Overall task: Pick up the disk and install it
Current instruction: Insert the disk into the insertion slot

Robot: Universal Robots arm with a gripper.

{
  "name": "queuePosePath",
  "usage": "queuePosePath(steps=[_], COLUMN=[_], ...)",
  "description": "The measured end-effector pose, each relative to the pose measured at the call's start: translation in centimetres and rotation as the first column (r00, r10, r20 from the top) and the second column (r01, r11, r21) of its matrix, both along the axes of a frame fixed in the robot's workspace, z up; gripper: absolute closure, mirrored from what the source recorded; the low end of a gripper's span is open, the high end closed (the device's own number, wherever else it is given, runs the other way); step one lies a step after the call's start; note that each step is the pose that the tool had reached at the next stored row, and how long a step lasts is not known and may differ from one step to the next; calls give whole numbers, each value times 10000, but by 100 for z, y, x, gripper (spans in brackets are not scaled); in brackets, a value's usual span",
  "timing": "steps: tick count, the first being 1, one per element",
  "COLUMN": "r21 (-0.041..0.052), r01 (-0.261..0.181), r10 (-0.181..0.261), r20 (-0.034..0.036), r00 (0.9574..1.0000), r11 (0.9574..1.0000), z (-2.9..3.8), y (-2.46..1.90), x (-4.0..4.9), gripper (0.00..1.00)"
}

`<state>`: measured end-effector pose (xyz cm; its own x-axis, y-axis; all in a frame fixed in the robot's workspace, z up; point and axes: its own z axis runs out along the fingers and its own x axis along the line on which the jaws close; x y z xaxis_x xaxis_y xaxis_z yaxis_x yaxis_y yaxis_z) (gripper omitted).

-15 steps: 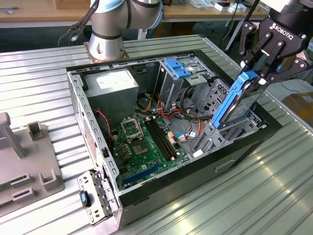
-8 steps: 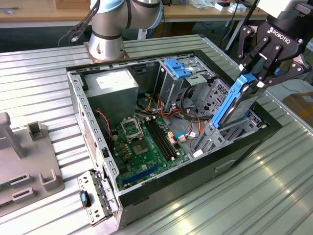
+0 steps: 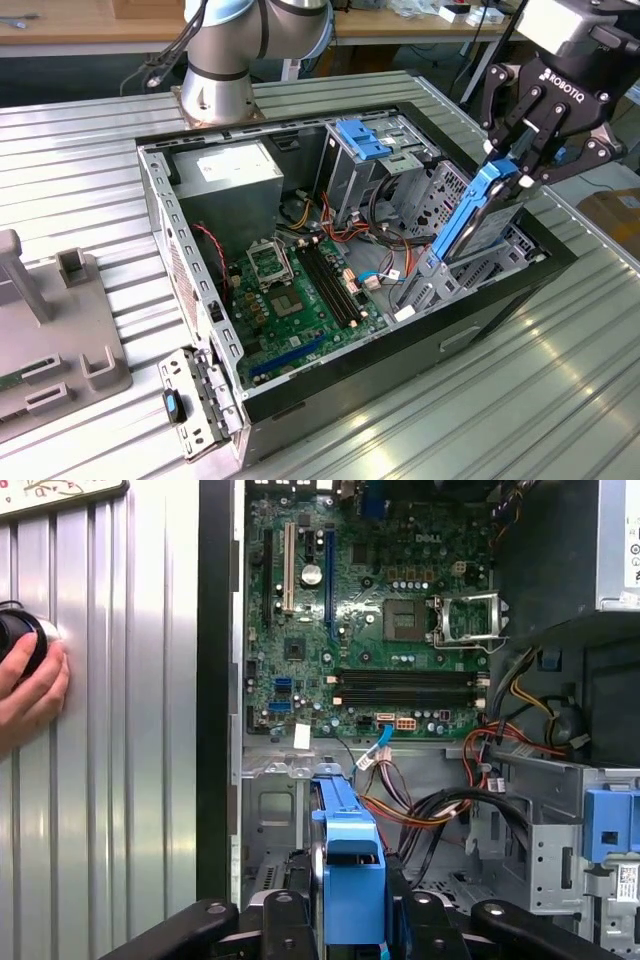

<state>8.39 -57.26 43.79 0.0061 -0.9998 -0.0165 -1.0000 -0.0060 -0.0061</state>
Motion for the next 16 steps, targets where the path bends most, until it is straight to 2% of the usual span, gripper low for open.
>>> queuePosePath(steps=[10,16], r21=[-2,-2], r01=[-1,-1], r10=[1,1], r20=[-6,-6], r00=[10000,10000], r11=[10000,10000], z=[-216,-218], y=[-15,-15], x=[0,24], gripper=[63,63])
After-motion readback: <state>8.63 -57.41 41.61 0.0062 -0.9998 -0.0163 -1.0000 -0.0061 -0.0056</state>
